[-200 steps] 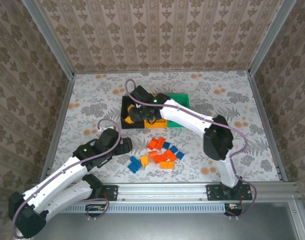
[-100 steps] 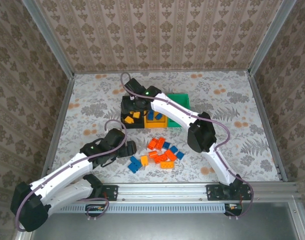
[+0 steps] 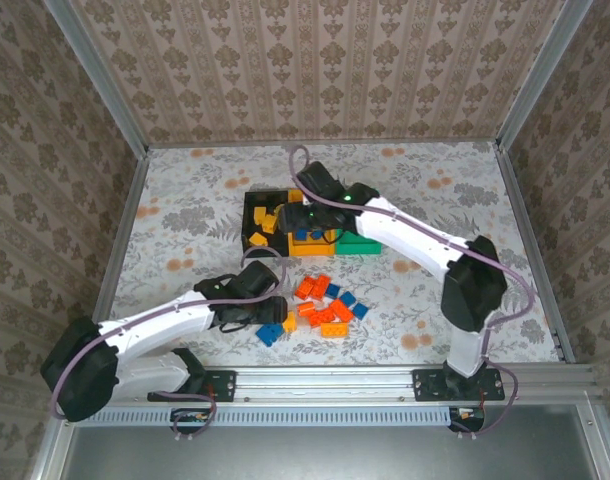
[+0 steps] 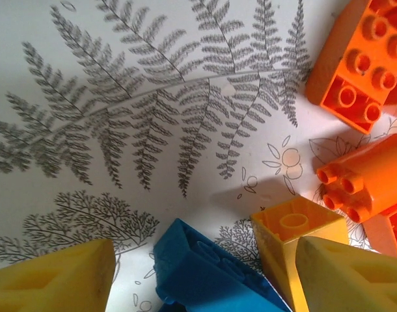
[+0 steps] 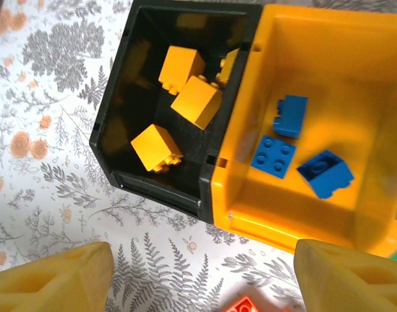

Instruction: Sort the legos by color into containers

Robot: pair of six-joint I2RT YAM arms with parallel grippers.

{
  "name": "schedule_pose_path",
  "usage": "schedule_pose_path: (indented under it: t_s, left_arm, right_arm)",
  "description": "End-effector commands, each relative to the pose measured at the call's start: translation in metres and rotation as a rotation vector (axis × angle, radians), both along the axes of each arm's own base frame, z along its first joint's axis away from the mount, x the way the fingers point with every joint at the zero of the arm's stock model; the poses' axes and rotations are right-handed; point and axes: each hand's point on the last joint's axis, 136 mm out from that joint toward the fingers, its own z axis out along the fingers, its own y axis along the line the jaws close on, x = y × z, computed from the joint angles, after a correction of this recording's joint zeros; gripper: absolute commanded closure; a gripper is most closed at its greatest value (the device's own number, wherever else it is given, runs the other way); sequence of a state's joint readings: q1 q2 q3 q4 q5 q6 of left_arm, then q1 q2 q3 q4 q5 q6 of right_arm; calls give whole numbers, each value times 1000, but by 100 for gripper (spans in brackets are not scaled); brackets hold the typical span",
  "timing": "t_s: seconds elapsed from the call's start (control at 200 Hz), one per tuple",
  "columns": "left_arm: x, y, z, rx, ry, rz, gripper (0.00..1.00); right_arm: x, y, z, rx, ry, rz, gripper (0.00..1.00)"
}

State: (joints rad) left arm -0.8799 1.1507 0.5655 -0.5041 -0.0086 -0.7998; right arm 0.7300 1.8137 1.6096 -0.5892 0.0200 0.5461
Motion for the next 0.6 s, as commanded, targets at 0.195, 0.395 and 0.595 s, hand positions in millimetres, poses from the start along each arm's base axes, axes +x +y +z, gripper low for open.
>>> schedule_pose_path:
  t_s: [0.195, 0.395, 0.595]
  left_arm:
    - [-6, -13, -11, 4, 51, -25, 42]
    - [2, -28, -7, -5, 42, -49, 50]
    - [16, -60, 7, -32, 17, -118, 50]
  right_arm:
    - [-14, -43, 6, 25, -45, -79, 25]
    - [-16, -64, 6, 30, -42, -117, 25]
    - [-21, -75, 2, 33, -34, -140, 25]
